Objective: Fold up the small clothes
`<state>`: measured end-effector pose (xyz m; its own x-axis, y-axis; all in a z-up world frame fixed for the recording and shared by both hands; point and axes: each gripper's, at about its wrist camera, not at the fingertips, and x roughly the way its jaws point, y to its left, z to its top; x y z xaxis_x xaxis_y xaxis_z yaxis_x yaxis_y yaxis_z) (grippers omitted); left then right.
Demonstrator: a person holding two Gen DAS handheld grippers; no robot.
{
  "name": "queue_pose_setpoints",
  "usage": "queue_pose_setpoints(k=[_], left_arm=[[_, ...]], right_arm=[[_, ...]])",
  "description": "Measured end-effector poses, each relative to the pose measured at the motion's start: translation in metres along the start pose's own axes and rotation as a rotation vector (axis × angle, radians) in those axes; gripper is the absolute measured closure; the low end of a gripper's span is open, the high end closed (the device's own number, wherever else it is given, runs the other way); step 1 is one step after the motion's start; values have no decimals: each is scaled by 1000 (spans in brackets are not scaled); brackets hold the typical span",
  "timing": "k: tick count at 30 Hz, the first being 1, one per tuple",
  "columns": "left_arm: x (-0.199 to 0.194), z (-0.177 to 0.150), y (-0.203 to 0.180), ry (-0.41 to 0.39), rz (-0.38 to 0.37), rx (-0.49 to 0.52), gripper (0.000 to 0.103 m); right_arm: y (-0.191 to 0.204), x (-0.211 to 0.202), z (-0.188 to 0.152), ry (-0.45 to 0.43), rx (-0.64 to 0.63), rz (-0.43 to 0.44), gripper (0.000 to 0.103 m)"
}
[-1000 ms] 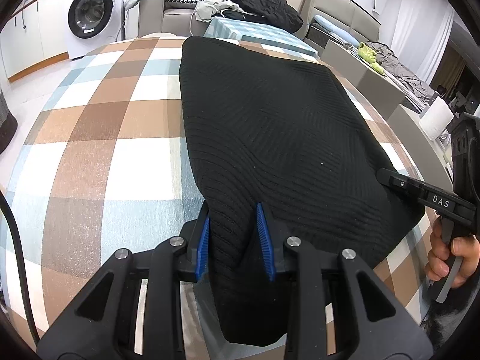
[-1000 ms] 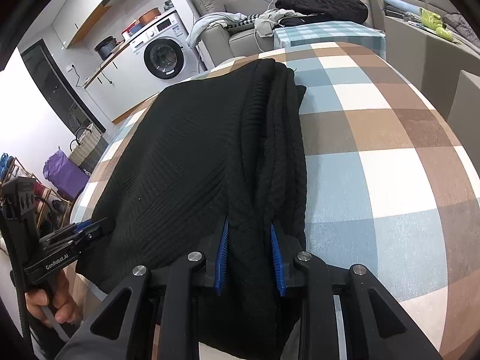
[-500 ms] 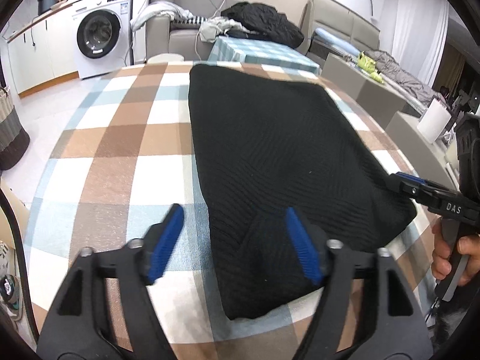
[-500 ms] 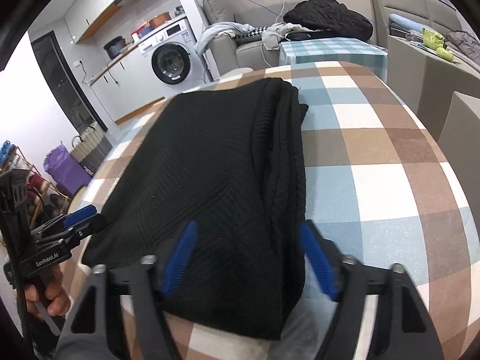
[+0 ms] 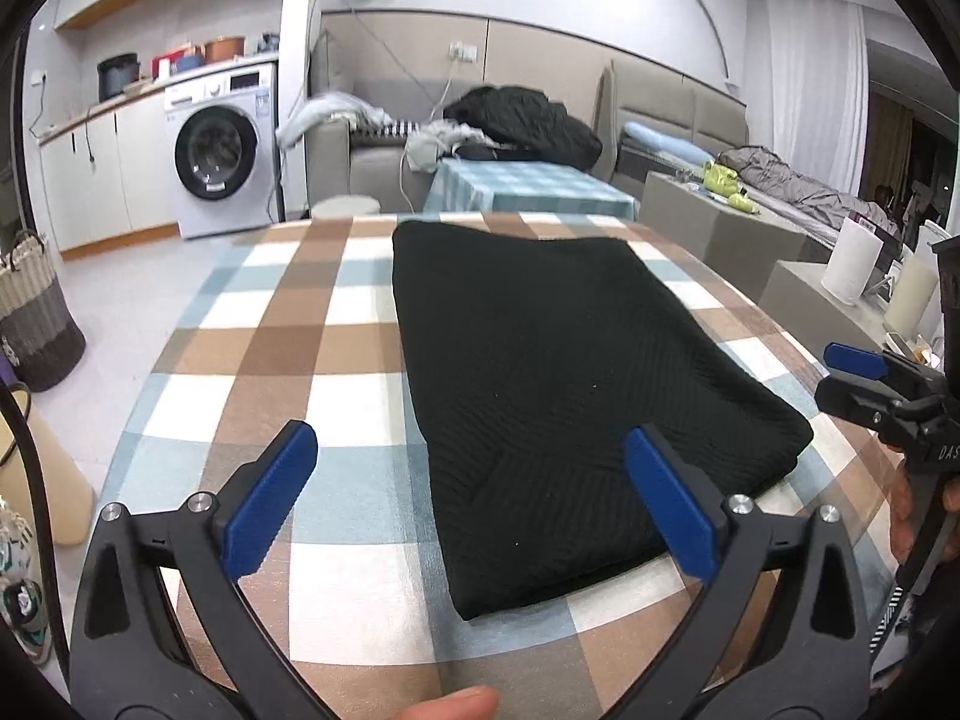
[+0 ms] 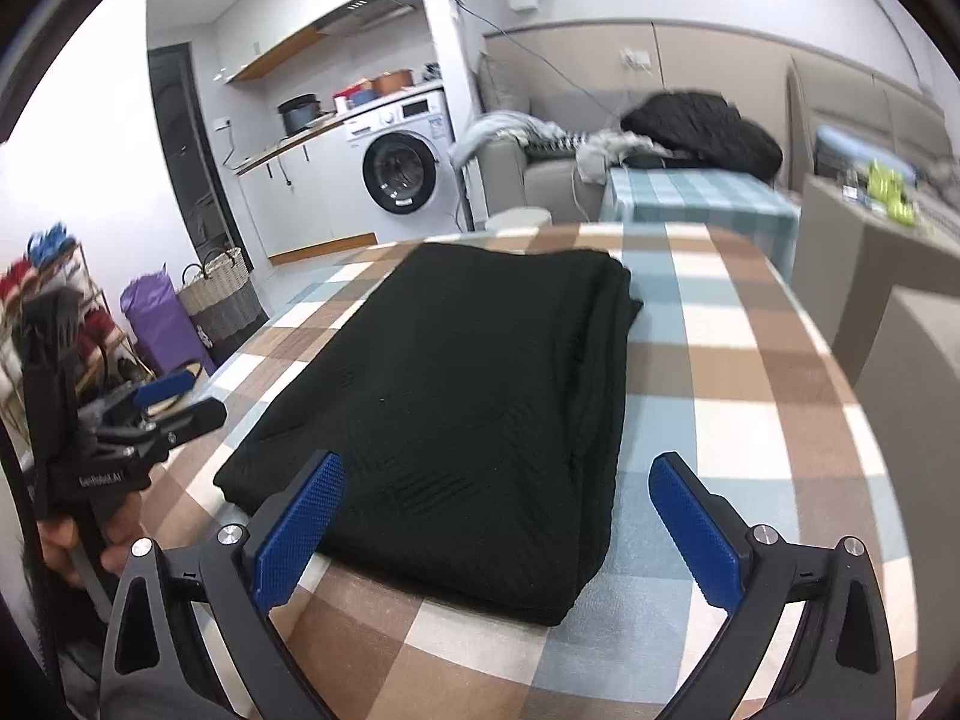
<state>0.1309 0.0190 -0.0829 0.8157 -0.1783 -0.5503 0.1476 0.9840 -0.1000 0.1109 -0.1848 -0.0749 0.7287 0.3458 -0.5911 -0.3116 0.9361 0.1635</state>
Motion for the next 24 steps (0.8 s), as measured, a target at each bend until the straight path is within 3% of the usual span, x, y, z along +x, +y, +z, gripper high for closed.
queue_pose_setpoints(k=[7, 24], left_arm=[[-11, -13, -3, -35, -4, 11, 1], [-15, -20, -9, -75, -12, 53, 1]], right_arm=[[14, -9, -15, -83, -67, 18, 0], [5, -17, -19, -178, -46, 24, 0]])
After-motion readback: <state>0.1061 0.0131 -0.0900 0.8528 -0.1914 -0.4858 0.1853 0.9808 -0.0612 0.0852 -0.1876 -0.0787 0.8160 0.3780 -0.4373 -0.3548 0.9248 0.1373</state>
